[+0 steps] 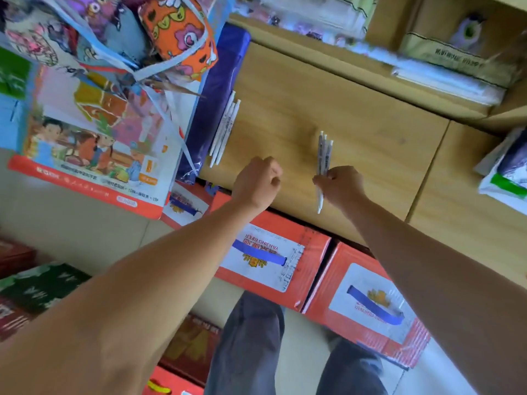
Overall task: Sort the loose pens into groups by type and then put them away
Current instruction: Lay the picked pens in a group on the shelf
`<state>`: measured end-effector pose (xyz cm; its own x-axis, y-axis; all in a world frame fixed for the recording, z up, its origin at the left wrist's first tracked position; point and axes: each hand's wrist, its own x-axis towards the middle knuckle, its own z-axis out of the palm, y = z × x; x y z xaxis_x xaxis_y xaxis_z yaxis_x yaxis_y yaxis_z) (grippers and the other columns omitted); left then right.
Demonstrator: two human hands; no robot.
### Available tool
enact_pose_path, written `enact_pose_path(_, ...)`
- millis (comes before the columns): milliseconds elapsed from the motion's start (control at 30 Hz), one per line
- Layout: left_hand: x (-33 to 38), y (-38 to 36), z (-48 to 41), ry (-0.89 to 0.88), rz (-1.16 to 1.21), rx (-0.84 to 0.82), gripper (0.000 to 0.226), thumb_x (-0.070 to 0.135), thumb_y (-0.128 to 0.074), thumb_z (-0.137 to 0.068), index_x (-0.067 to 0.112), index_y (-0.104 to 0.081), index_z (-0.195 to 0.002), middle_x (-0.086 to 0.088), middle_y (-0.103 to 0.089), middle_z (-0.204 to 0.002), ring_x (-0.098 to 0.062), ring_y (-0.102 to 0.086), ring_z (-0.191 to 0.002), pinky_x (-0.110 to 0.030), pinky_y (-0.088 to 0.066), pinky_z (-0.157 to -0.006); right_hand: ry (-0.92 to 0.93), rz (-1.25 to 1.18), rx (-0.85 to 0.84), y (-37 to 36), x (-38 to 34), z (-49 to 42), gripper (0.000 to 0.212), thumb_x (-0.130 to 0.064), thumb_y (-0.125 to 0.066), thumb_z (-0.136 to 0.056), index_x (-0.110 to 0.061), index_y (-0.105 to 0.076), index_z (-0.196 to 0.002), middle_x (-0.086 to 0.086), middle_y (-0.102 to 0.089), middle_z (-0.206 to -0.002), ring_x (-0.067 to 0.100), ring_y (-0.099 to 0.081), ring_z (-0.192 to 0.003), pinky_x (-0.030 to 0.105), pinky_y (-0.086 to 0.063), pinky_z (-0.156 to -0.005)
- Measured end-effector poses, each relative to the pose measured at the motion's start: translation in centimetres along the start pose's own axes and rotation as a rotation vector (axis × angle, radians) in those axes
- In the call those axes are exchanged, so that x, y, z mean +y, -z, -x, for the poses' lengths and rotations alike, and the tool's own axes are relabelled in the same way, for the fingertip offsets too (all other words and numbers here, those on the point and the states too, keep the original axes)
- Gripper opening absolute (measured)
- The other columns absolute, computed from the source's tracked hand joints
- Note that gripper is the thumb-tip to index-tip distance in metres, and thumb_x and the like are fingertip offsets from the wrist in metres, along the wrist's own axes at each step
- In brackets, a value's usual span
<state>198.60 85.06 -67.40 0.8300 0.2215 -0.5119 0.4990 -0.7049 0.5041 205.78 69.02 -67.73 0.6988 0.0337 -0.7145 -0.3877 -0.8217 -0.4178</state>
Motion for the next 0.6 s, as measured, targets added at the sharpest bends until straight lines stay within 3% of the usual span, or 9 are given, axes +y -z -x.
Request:
enact_pose_path(100,-0.5,-0.5,-1.5,-0.014,0.009,-0.020,0.021,0.011,-0.053,-0.090,0.016,-0.063,-0.108,-0.004,-0.061,-0.106,-0.018,-0.061,-0.097,-0.024,-0.042,-0.081,0.026,0.104,0.058,-0.9,-0.6,-1.1,0.030,-0.020,-0.063,-0.081,-0.016,-0.046,-0.056,0.001,-0.044,-0.056,0.025,-0.046,-0.065,0.030,-0.027,-0.048)
enact_pose_path(200,0.0,-1.3,-2.6,-0.068,0.011,-0.043,0.024,0.013,-0.054,-0.089,0.017,-0.059,-0.113,-0.004,-0.059,-0.102,-0.020,-0.059,-0.094,-0.030,-0.045,-0.084,0.031,0.121,0.106,-1.2,-0.1,-1.5,0.014,-0.021,-0.065,-0.080,-0.011,-0.056,-0.083,0.003,-0.052,-0.070,0.028,-0.050,-0.074,0.030,-0.034,-0.058)
enact_pose_path(367,2.0,-2.1,-4.2,-0.145,0.024,-0.043,0.042,0.015,-0.057,-0.090,0.019,-0.049,-0.131,-0.007,-0.055,-0.116,-0.022,-0.062,-0.096,-0.040,-0.051,-0.084,0.063,0.062,0.114,-1.0,0.9,-1.5,0.038,-0.028,-0.070,-0.079,-0.007,-0.051,-0.104,0.008,-0.064,-0.093,0.031,-0.061,-0.084,0.034,-0.047,-0.065)
enact_pose_path(500,3.4,-2.2,-5.2,-0.200,-0.041,-0.021,0.055,0.017,-0.059,-0.091,0.025,-0.039,-0.141,-0.008,-0.048,-0.117,-0.020,-0.058,-0.084,-0.033,-0.051,-0.075,0.064,0.003,0.148,0.0,1.9,-1.7,0.032,-0.029,-0.066,-0.083,-0.012,-0.052,-0.105,0.009,-0.067,-0.094,0.031,-0.064,-0.084,0.038,-0.052,-0.069)
enact_pose_path(600,4.1,-2.6,-6.1,-0.208,-0.112,-0.027,0.063,0.018,-0.061,-0.091,0.027,-0.031,-0.146,-0.008,-0.045,-0.123,-0.021,-0.057,-0.085,-0.032,-0.050,-0.071,0.070,-0.050,0.172,0.3,2.6,-2.0,0.013,-0.020,-0.064,-0.082,-0.020,-0.053,-0.089,0.006,-0.067,-0.080,0.031,-0.066,-0.075,0.043,-0.055,-0.068)
